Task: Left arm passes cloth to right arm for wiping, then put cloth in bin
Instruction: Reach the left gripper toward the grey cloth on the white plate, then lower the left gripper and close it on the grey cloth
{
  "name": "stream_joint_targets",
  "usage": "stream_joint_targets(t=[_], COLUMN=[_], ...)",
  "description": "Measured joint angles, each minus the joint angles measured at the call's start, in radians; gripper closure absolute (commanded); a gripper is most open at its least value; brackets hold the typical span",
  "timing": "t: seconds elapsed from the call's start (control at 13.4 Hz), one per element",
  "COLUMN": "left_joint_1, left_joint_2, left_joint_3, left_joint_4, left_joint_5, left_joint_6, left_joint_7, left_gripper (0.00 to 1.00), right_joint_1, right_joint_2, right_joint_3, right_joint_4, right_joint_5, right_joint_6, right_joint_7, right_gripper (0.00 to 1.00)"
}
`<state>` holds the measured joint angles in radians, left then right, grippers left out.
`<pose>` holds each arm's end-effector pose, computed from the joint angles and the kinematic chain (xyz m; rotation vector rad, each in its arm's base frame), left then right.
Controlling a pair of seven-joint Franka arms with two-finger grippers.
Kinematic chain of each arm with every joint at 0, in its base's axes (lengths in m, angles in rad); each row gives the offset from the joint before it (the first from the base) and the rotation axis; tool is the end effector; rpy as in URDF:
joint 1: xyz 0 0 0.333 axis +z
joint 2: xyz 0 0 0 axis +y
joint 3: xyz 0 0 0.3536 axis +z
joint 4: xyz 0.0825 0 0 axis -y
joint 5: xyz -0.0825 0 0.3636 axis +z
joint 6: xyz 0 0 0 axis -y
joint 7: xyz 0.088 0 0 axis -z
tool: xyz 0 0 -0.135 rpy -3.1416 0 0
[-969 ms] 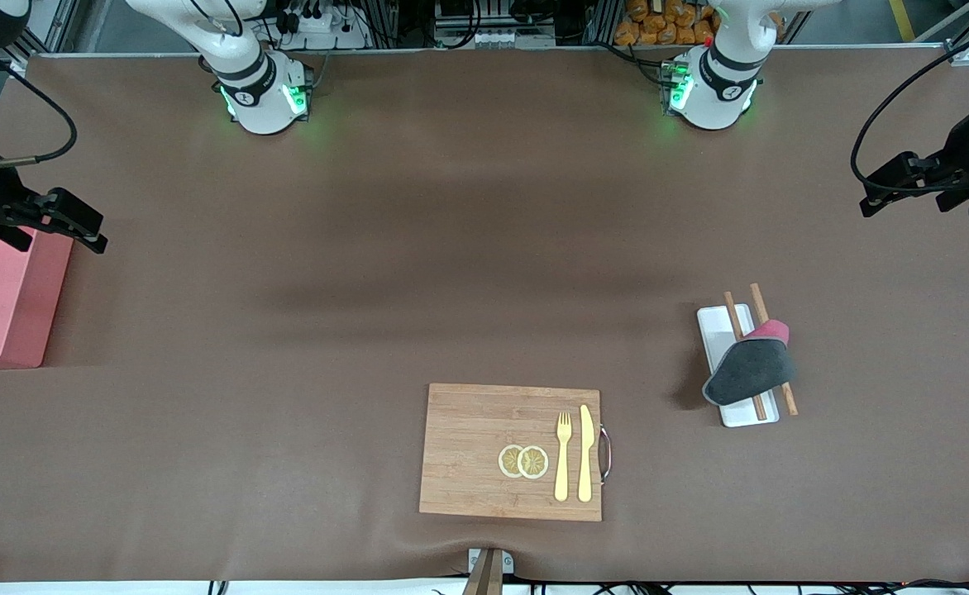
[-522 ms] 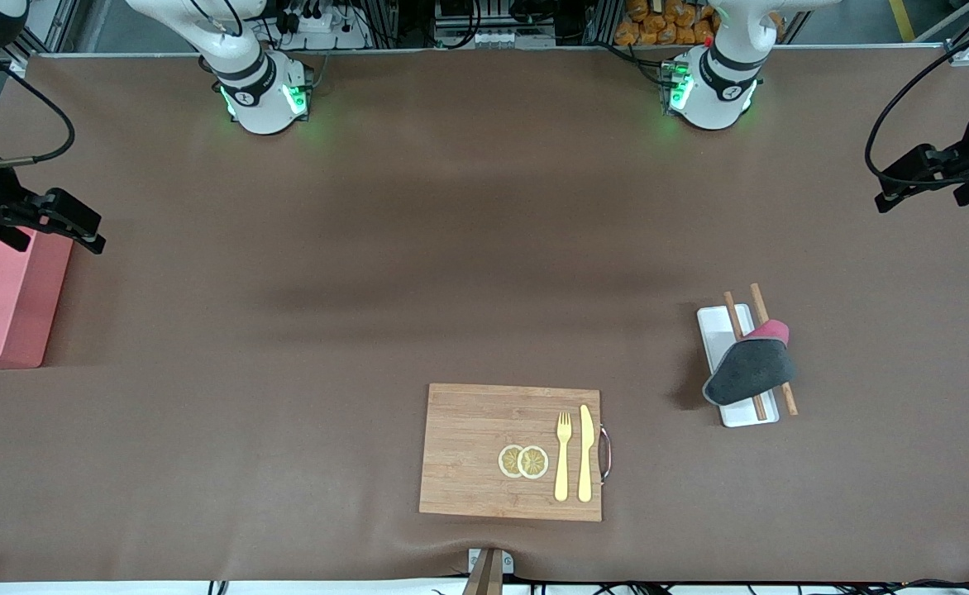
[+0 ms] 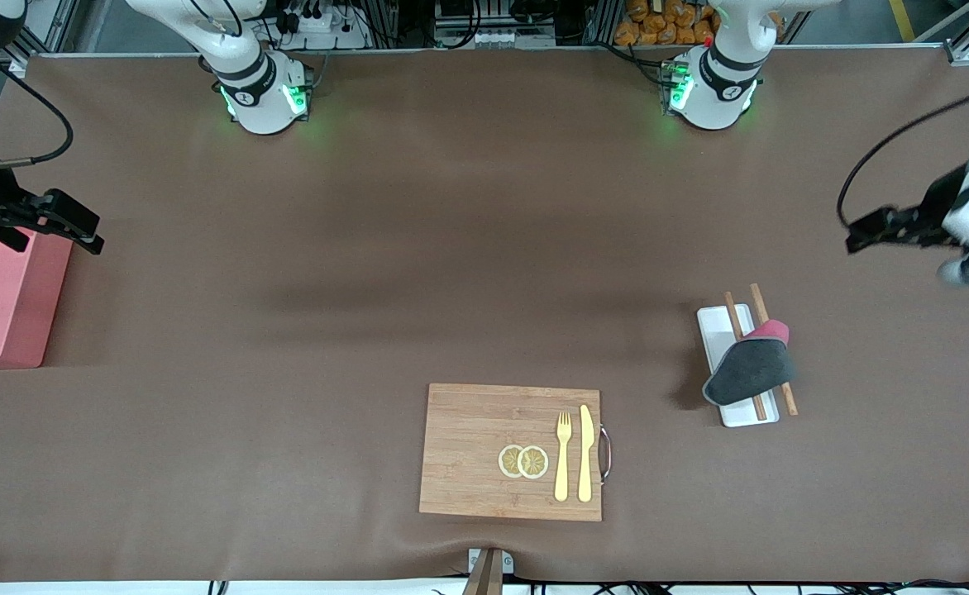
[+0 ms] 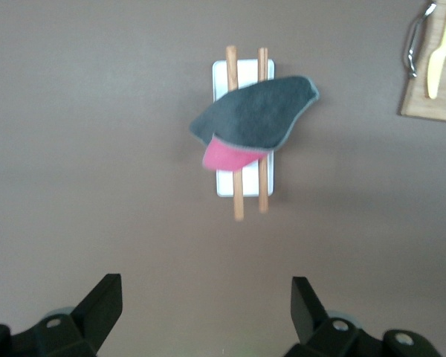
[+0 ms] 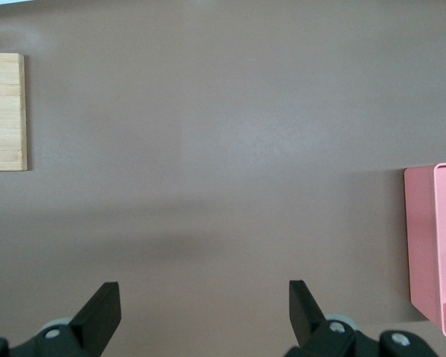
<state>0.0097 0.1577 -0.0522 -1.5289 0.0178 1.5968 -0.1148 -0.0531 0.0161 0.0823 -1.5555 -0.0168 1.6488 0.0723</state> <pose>0.5829 -0.0201 0.5670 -3.1200 -0.1113 0.1383 0.5498 0.0135 0.6397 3.1270 -0.0665 0.1219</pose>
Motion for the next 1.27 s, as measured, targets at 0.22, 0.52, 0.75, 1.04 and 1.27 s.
stream_joint_targets(t=[0.22,0.52,0.75,1.04,1.27], left_joint_1=[-0.009,-0.012,-0.011,-0.011,-0.013], left_joint_2=[0.126,0.259,0.311,0.344,0.389], left_joint_3=[0.0,-0.001,-0.001,-0.001,-0.002], left_joint_4=[0.003,0.009,0.01,0.009,0.009], left_joint_5=[0.0,0.0,-0.002,-0.003,-0.003], left_joint_6=[0.112,0.242,0.28,0.281,0.295], left_joint_7=[-0.002,-0.003,-0.013,-0.075,-0.098], left_gripper=[0.0,0.05,0.1,0.21,0.21], right_joint_1=[-0.001,-0.006,-0.006,-0.006,-0.007], right_joint_2=[0.002,0.011,0.012,0.012,0.012], right_joint_3=[0.0,-0.001,-0.001,-0.001,-0.001], right_joint_4=[0.0,0.0,0.0,0.0,0.0], right_joint_5=[0.0,0.0,0.0,0.0,0.0], right_joint_6=[0.0,0.001,0.001,0.001,0.001], right_joint_7=[0.0,0.0,0.0,0.0,0.0], right_gripper=[0.0,0.0,0.0,0.0,0.0])
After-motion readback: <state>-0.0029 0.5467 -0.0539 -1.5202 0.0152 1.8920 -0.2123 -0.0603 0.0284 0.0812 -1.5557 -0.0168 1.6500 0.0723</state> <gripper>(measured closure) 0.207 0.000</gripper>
